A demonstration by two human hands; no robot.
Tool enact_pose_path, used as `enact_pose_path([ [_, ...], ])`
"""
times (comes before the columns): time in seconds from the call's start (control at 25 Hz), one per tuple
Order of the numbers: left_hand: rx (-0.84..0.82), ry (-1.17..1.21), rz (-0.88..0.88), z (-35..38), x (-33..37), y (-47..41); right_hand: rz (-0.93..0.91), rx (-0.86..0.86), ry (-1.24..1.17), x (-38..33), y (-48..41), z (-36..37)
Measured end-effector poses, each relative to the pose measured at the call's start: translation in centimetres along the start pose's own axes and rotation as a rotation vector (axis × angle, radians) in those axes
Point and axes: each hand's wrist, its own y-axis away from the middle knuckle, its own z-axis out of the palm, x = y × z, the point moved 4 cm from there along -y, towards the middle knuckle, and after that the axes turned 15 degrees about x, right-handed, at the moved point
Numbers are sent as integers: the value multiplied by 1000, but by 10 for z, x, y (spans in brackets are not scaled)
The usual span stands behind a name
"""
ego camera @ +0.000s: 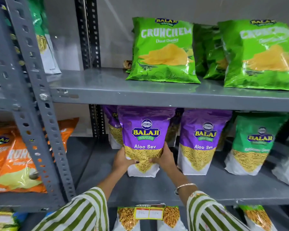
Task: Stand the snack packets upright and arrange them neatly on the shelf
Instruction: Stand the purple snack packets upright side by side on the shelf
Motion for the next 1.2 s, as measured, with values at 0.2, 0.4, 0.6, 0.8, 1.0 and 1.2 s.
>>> enact_pose_path([
  [0.2,-25,109,-53,5,-28,-7,38,-42,-41,18,-3,14],
  [0.4,-330,35,-179,6,-50,-9,120,-159,-100,43,7,20],
  [0.6,-254,-40,-182,0,-50,1,118,-171,-88,45,22,40],
  [0.8,-206,-79,-241,-48,-69,5,142,-212,-114,29,61,69],
  [1.0,-197,-76,-286,-77,-86,10,39,-44,-283,-37,68,69],
  [1.2,-218,-141,-215,-82,-75,15,-364,266,426,-196,40,17],
])
